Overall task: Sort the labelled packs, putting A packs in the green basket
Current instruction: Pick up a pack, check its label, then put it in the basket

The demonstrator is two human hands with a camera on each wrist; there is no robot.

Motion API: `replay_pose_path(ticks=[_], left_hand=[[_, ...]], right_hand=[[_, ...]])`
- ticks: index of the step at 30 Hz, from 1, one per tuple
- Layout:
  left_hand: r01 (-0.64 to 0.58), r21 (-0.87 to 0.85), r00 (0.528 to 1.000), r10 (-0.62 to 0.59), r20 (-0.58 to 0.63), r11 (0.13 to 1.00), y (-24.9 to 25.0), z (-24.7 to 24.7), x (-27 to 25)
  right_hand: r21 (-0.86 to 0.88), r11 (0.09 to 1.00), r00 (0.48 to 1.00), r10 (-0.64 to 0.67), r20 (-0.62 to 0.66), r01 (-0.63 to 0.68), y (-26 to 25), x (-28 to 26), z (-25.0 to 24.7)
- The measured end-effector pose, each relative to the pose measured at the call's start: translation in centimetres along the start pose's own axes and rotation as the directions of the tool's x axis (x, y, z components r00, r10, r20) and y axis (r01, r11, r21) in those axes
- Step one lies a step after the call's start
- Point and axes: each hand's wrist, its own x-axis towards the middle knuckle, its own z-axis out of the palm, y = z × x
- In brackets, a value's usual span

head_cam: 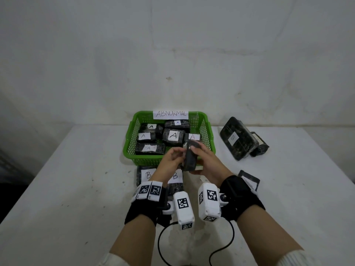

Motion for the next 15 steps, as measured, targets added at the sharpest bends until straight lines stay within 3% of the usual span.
replay_pose_path(ticks=[7,15], left_hand=[[0.008,-0.016,1.000,-0.008,0.000,1.000,0.66,0.28,-0.09],[-0.019,-0.009,1.000,0.019,-0.002,1.000,0.73,0.12,-0.20]], right_hand=[[-0.017,0.998,0.992,-0.057,-0.110,0.055,0.26,0.51,-0.42],[0.132,0.991,1.000,-0.010,0.003,0.010,0.35,0.68,-0.15]])
